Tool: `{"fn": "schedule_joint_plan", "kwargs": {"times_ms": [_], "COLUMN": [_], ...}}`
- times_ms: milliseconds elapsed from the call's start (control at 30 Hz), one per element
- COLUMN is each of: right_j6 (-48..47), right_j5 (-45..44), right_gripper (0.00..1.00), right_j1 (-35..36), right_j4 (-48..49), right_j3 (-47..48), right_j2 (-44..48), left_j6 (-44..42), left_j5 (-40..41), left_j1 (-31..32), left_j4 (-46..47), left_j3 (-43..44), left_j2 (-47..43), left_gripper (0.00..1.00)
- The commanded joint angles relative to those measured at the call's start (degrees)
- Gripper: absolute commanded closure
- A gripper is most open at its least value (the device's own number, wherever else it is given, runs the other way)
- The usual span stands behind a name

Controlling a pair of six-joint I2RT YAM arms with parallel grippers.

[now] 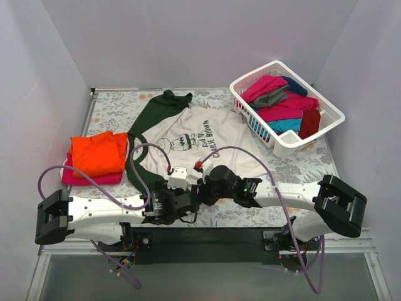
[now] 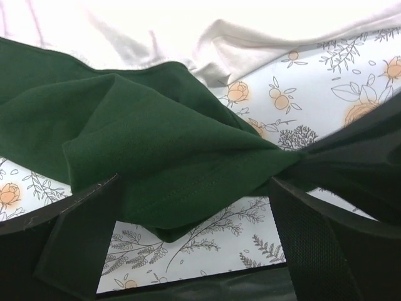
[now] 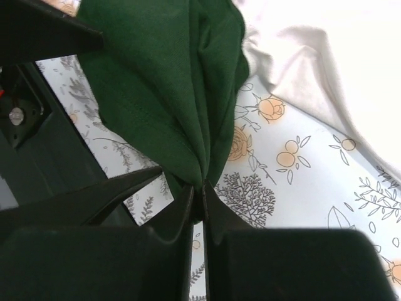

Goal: Fold and stack the t-shirts
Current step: Flatten the tshirt out

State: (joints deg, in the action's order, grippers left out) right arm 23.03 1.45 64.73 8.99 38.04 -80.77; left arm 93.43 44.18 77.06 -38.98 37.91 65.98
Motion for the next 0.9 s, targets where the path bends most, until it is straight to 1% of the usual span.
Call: {"fn": "schedule_joint_plan", "kwargs": {"times_ms": [0,133,200,300,333,367,433,567,667,833,867], "right_j6": [-0.17,-0.17,-0.17,-0.26,-0.35,-0.35,-0.35,-0.26,-0.26,-0.44,-0.44], "right_j5": [1.62,2.59,2.94,3.03,2.94,2.94,2.85,2.77,2.85,3.29,3.29], "right_gripper": [0.99,0.99,0.99,0.99,0.99,0.99,0.99,0.99,0.99,0.99,0.99], "right_j1": [0.66,0.57,0.66,0.57,0.40,0.31,-0.22,-1.10,-1.80,-2.59,-2.59], "right_j4": [2.52,2.52,2.61,2.52,2.52,2.52,2.52,2.52,2.52,2.52,2.52], "right_j3": [-0.34,-0.69,-0.78,-0.86,-1.04,-1.13,-2.00,-3.24,-3.76,-4.03,-4.20], "right_j2": [3.25,3.95,3.96,4.13,4.31,4.39,5.01,6.59,7.38,8.00,8.00], "left_j6": [1.24,3.07,4.30,10.96,13.42,17.97,20.82,24.87,30.39,38.74,39.11], "left_j5": [2.93,3.80,4.50,7.48,8.45,9.16,10.21,10.31,9.70,8.03,7.68], "left_j1": [-0.42,-0.77,-0.77,-0.77,-0.77,-0.77,-0.77,-0.77,-0.77,-0.77,-0.77], "left_j4": [-1.72,-3.12,-4.78,-11.09,-15.64,-17.60,-21.20,-24.20,-28.49,-35.27,-36.42], "left_j3": [1.73,2.60,3.39,6.11,7.34,7.87,8.49,7.71,7.53,7.97,7.97], "left_j2": [-0.15,2.05,4.85,8.45,8.82,8.91,7.77,3.82,1.88,1.17,0.91], "left_gripper": [0.09,0.09,0.09,0.09,0.10,0.10,0.10,0.12,0.12,0.12,0.12]}}
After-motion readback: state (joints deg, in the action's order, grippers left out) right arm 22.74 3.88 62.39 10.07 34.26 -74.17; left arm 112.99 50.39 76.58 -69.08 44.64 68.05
